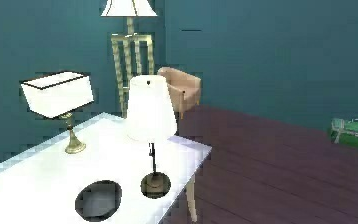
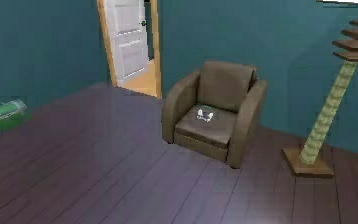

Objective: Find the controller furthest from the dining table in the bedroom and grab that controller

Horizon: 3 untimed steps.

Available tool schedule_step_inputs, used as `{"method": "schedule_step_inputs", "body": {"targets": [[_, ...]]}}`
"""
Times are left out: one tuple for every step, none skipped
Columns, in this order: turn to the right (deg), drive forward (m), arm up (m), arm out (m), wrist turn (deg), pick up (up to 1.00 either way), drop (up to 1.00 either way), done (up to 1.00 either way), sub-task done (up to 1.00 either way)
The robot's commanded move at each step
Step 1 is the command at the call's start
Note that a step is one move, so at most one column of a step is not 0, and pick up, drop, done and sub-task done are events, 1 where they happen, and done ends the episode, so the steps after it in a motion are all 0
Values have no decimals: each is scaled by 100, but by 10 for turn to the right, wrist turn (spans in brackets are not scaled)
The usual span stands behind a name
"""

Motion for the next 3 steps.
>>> {"method": "schedule_step_inputs", "body": {"targets": [[450,0,0,0,0,0,0,0,0],[450,0,0,0,0,0,0,0,0],[270,0,0,0,0,0,0,0,0]]}}
